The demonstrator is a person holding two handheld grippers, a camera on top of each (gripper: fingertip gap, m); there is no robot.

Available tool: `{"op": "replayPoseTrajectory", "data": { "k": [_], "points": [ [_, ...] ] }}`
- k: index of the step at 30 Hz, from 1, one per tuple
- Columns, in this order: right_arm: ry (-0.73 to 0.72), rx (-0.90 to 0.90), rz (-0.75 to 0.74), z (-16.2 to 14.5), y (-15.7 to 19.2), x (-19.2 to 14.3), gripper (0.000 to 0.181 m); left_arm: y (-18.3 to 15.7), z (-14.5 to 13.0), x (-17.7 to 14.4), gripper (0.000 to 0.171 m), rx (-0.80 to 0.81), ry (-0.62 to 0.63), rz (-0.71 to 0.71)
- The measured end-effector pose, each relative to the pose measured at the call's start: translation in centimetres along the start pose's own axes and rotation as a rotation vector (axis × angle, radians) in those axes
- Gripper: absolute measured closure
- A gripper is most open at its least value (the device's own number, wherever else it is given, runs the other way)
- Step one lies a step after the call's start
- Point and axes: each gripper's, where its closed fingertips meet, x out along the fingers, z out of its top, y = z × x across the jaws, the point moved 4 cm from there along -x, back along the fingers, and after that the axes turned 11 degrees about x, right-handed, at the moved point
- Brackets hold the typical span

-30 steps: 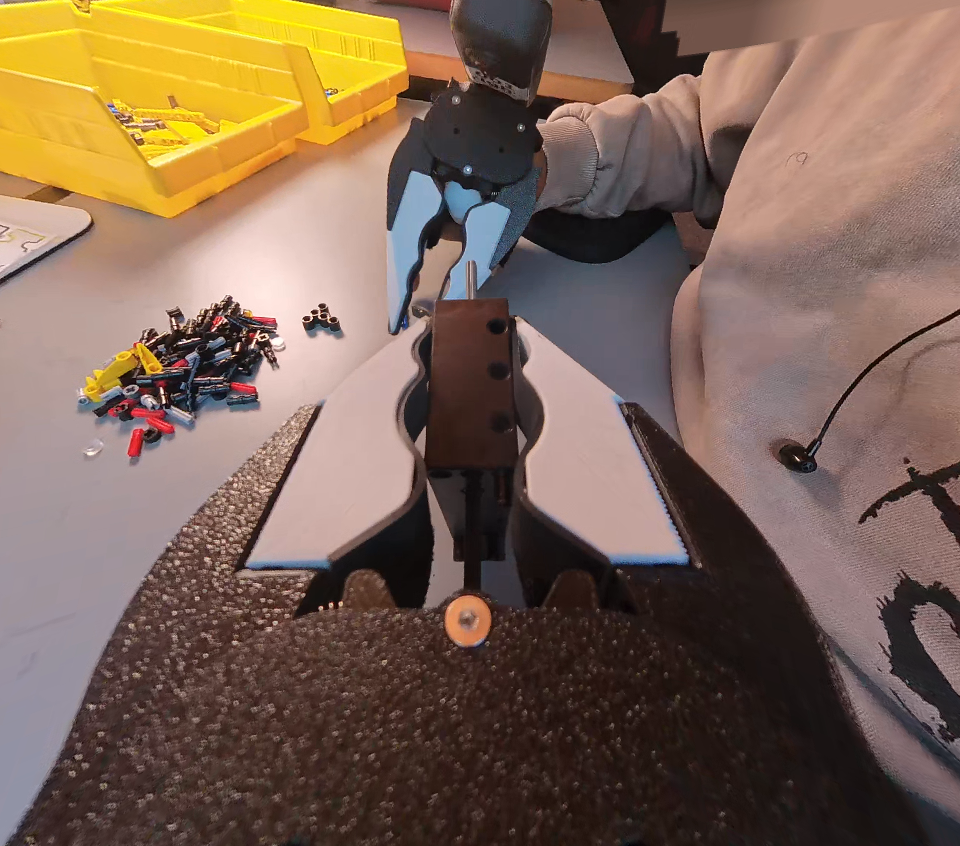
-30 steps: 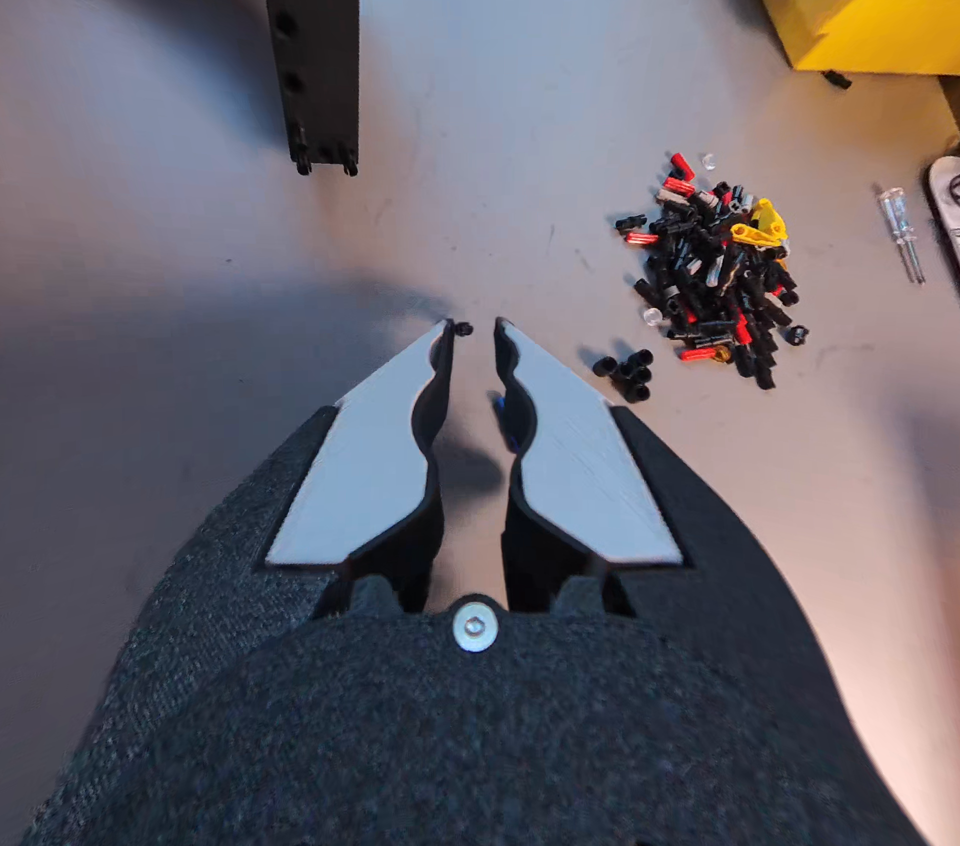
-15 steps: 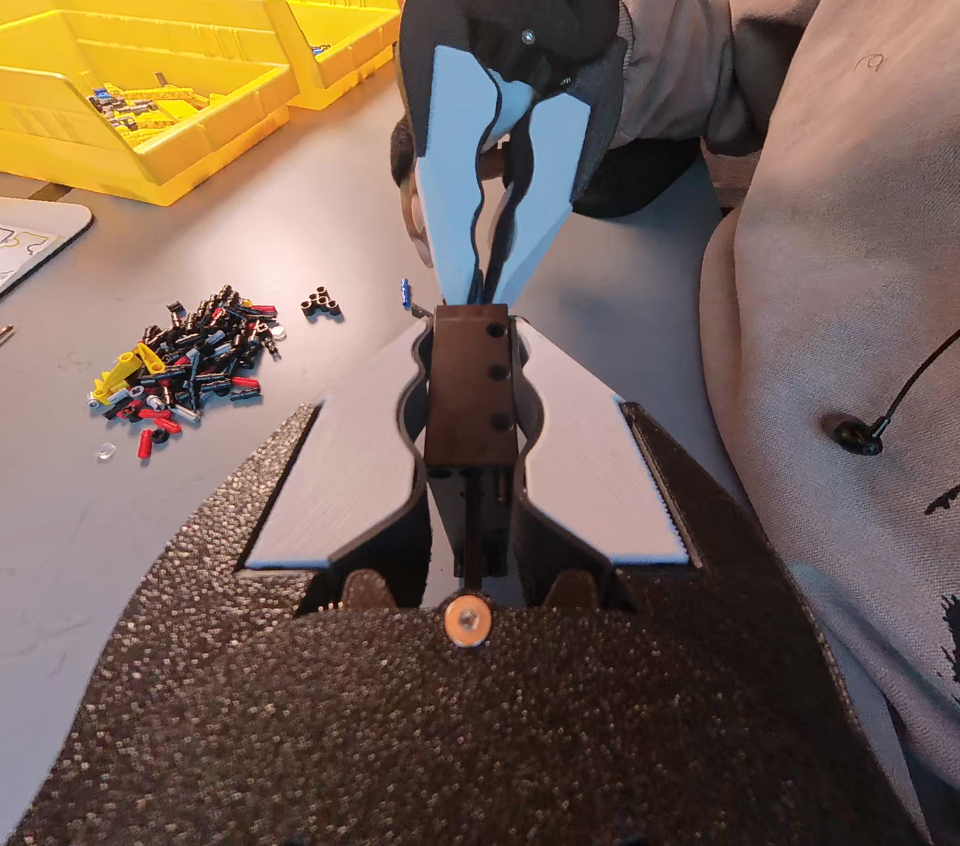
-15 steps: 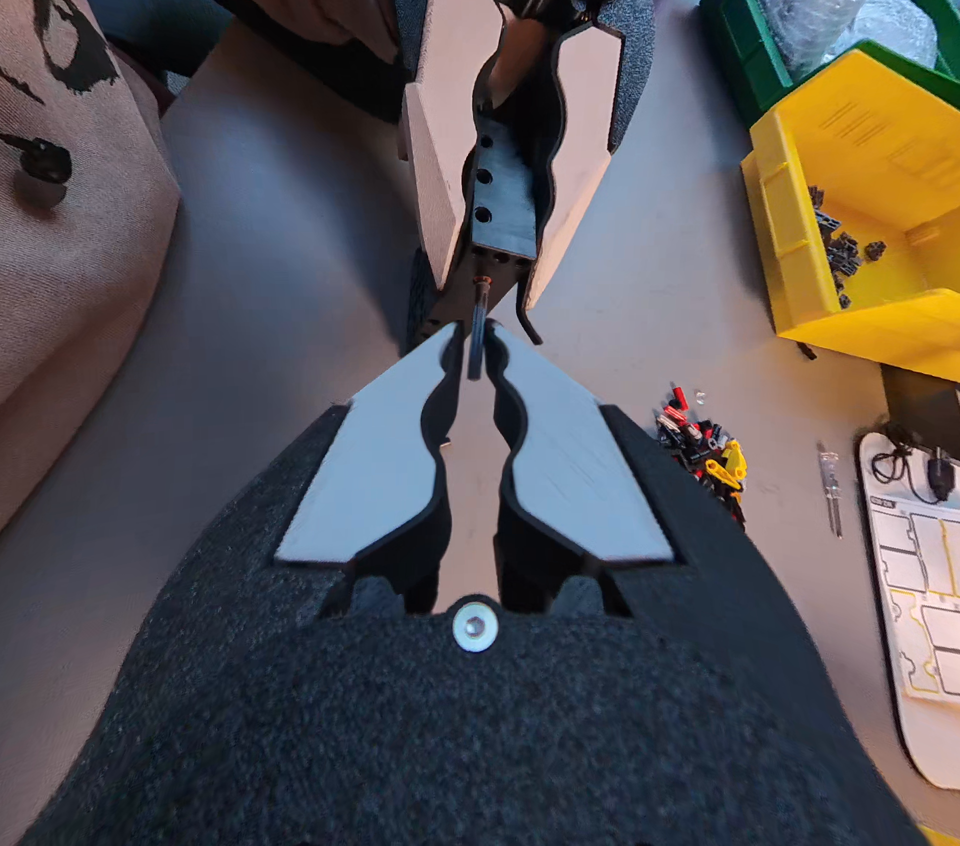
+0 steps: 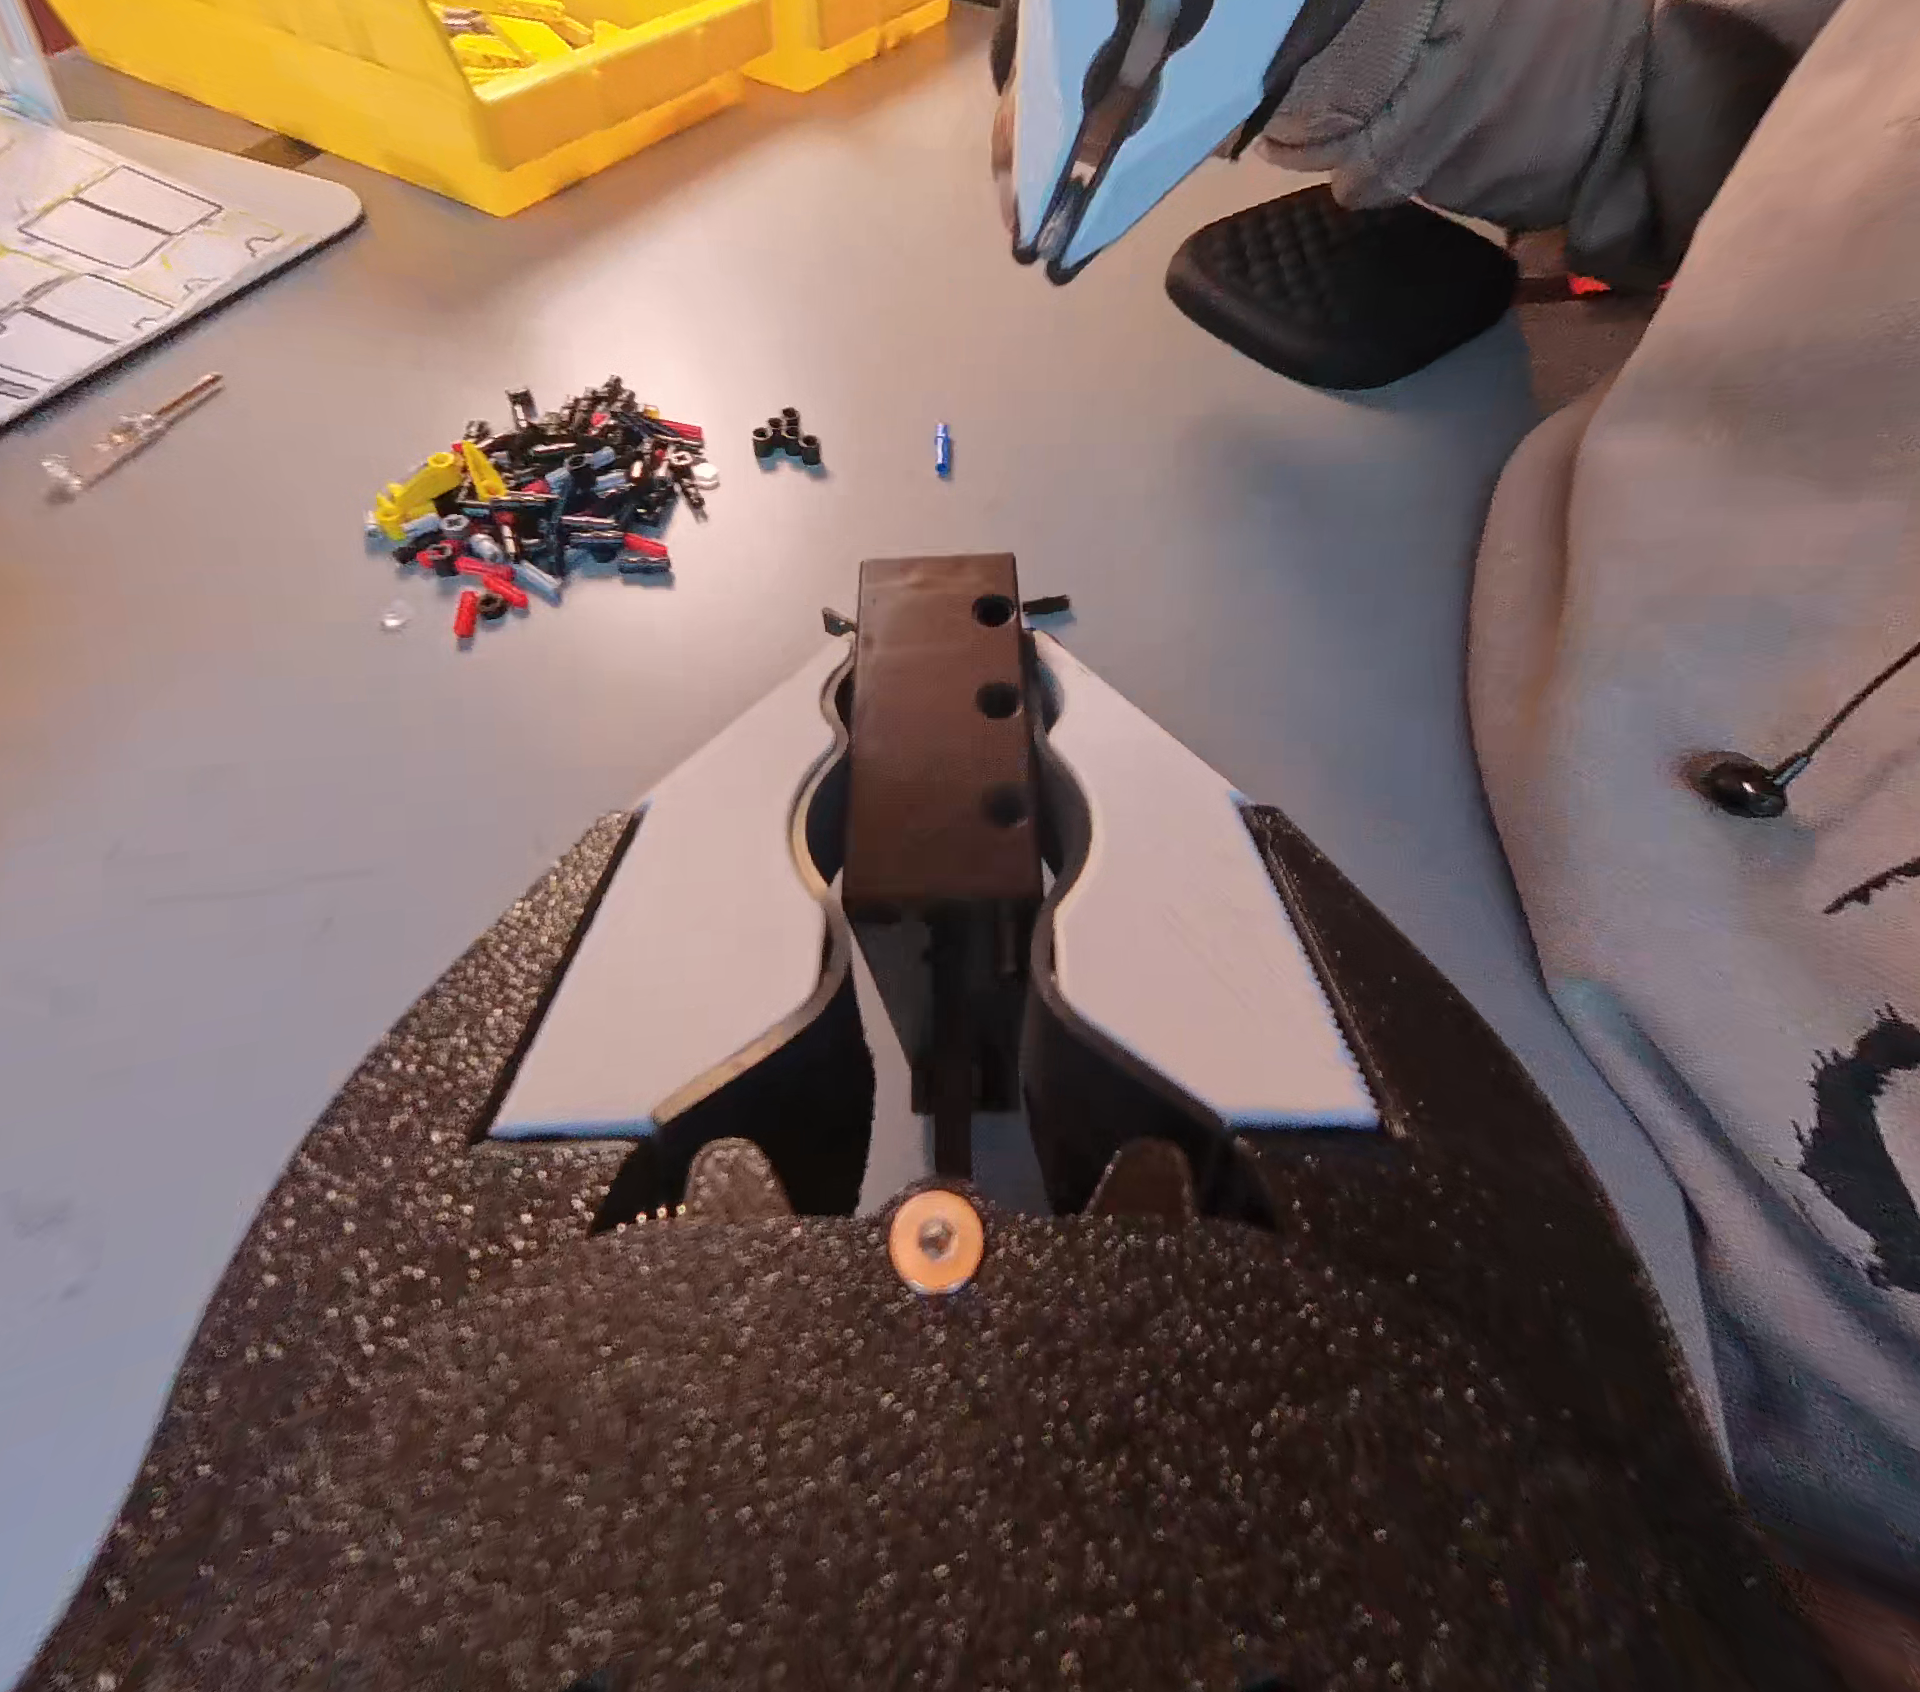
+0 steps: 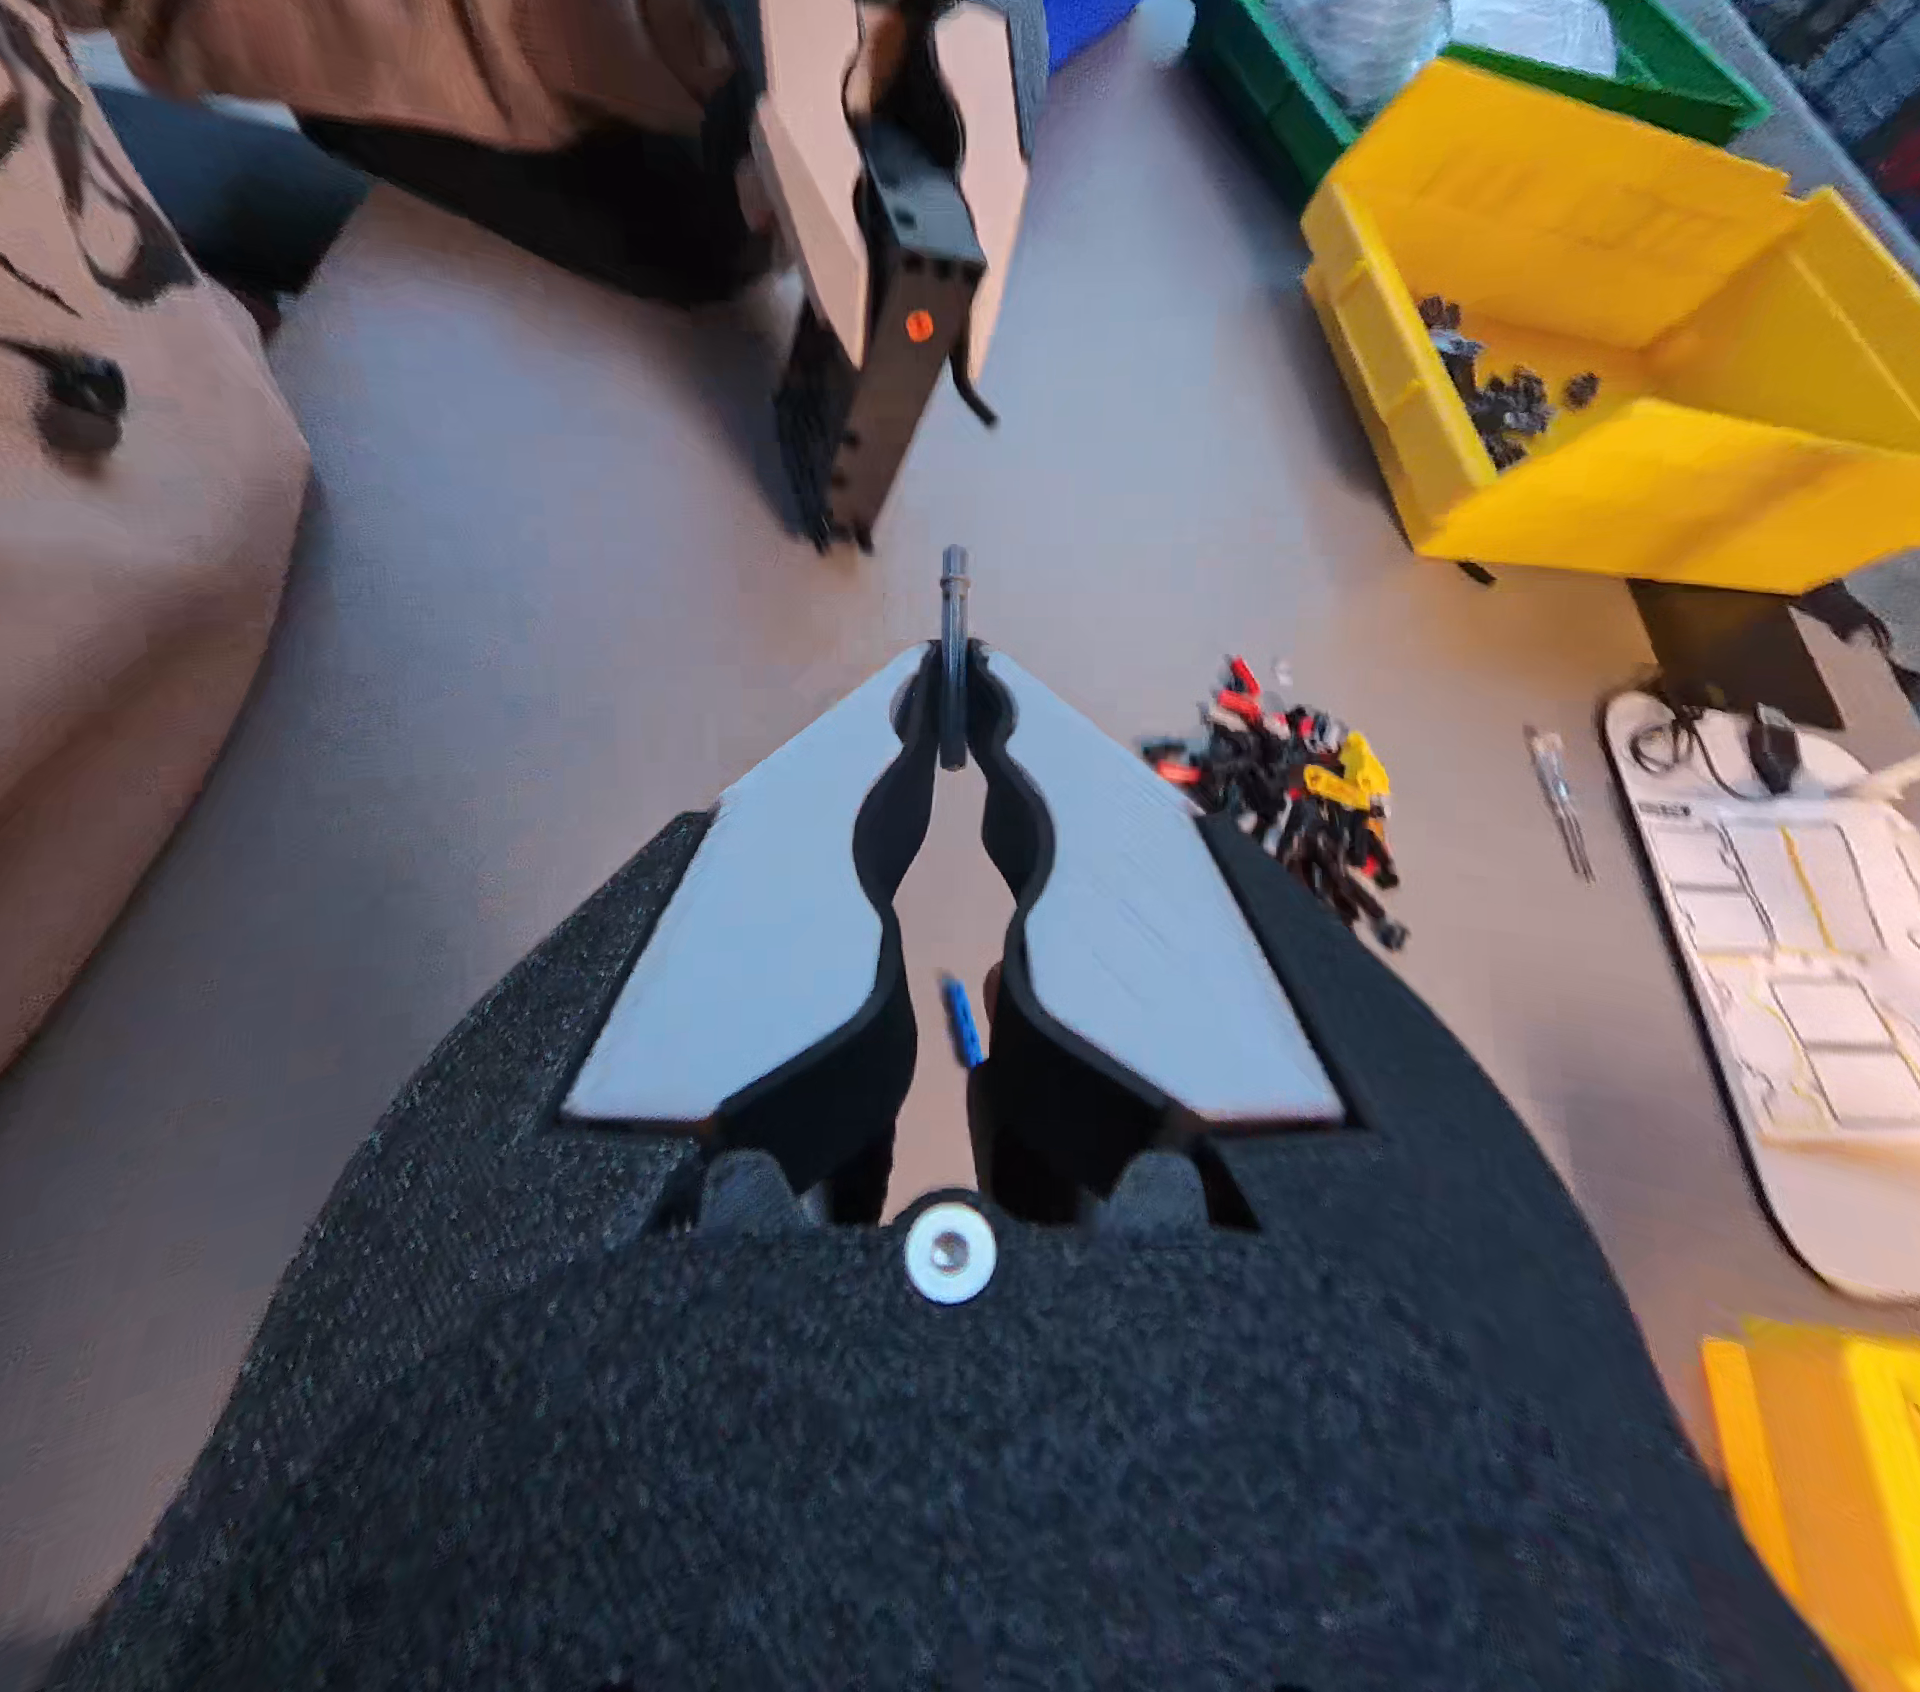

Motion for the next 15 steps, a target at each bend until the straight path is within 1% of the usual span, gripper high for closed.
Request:
{"op": "replayPoseTrajectory", "data": {
  "k": [2,3,6,7,9,11,13,15],
  "points": [
    [0.055,0.022,-0.028,-1.8,0.1,0.2,0.179,-0.3,0.3,1.0,0.145,0.002,0.012,-0.034],
    [0.072,0.054,-0.046,-2.8,-0.3,0.4,0.18,-0.2,0.6,1.6,0.145,-0.026,-0.007,-0.044],
    [0.193,0.127,-0.137,-6.8,-2.6,0.8,0.179,1.4,0.5,2.4,0.144,-0.234,-0.024,-0.084],
    [0.197,0.146,-0.152,-7.5,-3.0,0.8,0.179,2.0,0.3,2.5,0.144,-0.291,-0.021,-0.078],
    [0.185,0.167,-0.133,-7.9,-2.9,0.9,0.179,3.1,-0.4,2.4,0.143,-0.397,-0.006,-0.078],
    [0.197,0.143,-0.121,-7.7,-2.5,0.9,0.179,4.4,-1.3,2.4,0.14,-0.488,0.014,-0.069],
    [0.256,0.12,-0.105,-8.1,-2.2,1.0,0.179,5.4,-2.6,2.5,0.133,-0.574,0.054,-0.07],
    [0.272,0.114,-0.1,-8.6,-2.1,1.3,0.179,5.9,-3.7,2.8,0.124,-0.617,0.102,-0.067]
  ]
}}
